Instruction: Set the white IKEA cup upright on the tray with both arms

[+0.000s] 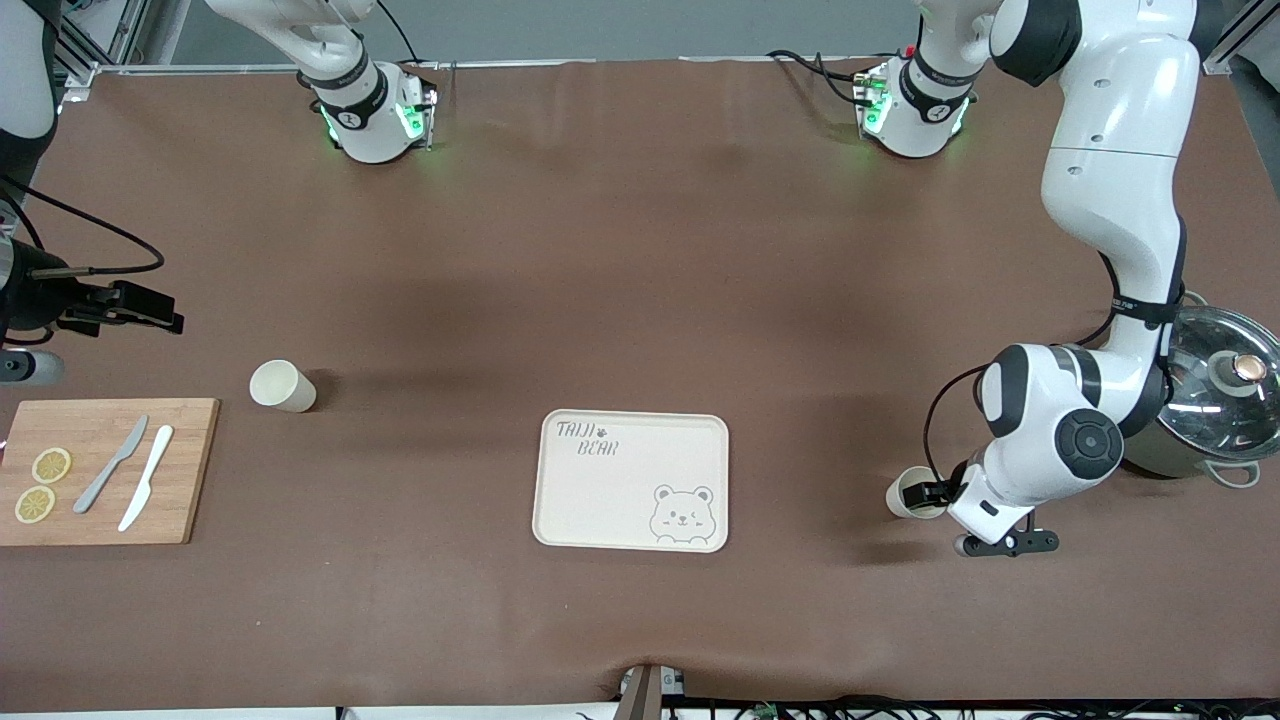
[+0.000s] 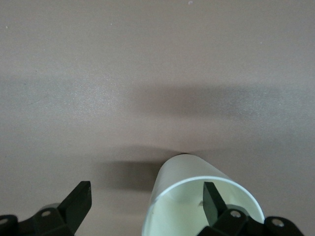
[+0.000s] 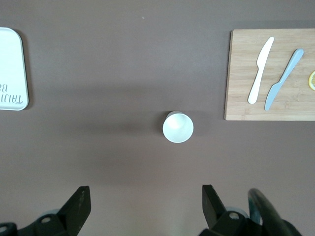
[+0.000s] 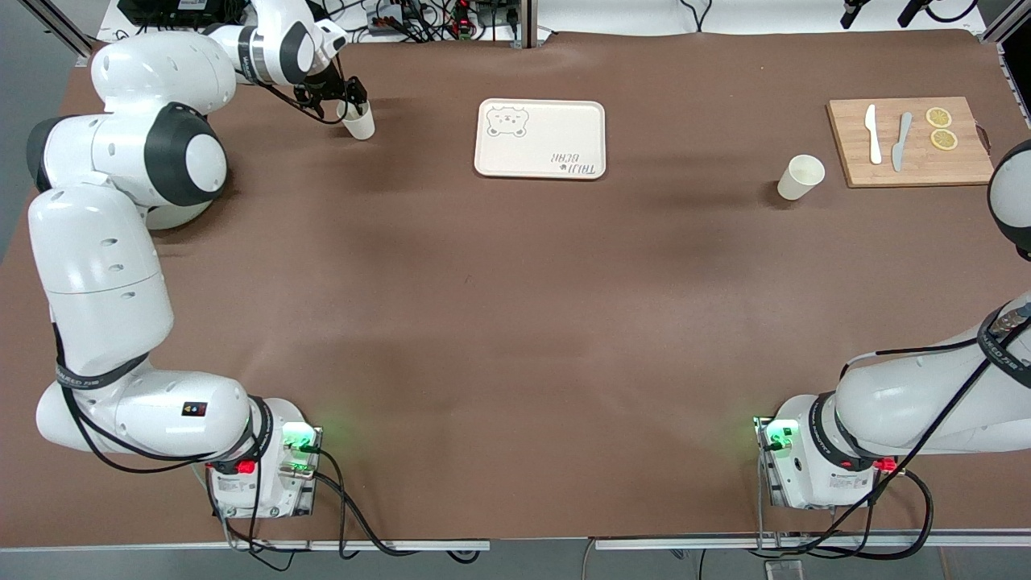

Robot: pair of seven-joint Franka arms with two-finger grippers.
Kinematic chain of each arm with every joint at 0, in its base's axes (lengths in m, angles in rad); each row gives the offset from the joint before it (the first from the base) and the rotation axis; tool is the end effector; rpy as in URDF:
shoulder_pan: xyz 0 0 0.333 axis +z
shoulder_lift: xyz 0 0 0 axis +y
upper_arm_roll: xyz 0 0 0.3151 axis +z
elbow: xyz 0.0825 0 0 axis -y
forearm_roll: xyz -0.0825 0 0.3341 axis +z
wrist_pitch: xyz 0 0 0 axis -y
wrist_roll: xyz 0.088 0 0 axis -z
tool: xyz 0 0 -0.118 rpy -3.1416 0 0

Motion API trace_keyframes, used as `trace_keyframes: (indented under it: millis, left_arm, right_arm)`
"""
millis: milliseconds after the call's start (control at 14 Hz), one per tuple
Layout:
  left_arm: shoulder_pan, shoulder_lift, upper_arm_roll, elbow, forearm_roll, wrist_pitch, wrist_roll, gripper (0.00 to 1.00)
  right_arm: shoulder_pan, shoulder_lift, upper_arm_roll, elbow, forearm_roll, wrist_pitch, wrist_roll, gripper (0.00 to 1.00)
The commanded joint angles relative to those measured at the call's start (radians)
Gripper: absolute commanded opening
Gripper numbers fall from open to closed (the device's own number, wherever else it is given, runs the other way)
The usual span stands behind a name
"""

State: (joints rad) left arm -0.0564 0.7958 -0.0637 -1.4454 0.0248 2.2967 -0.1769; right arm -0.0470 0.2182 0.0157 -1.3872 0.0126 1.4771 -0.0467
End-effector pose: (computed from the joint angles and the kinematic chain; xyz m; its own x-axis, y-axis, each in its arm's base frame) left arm 0.6865 -0.0731 0.2394 0.9967 0.0620 0.0515 0.0603 -0.9975 0.0357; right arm 0.5574 -0.0169 0.5654 0.9918 0.0169 -0.1270 0.0142 -0.9997 -0.0219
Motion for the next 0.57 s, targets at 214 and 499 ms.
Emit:
trace_keyframes:
  millis: [214, 499]
  left_arm:
    - [0.010, -0.006, -0.004, -0.001, 0.010, 0.013, -0.003, 0.51]
    - [0.006, -0.006, -0.004, 0.000, 0.010, 0.013, -0.009, 0.24]
  right_arm:
    - [0.003, 0.015, 0.006, -0.001, -0.014, -0.009, 0.002, 1.00]
    - [-0.004, 0.050, 0.003, 0.000, -0.034, -0.008, 0.002, 1.00]
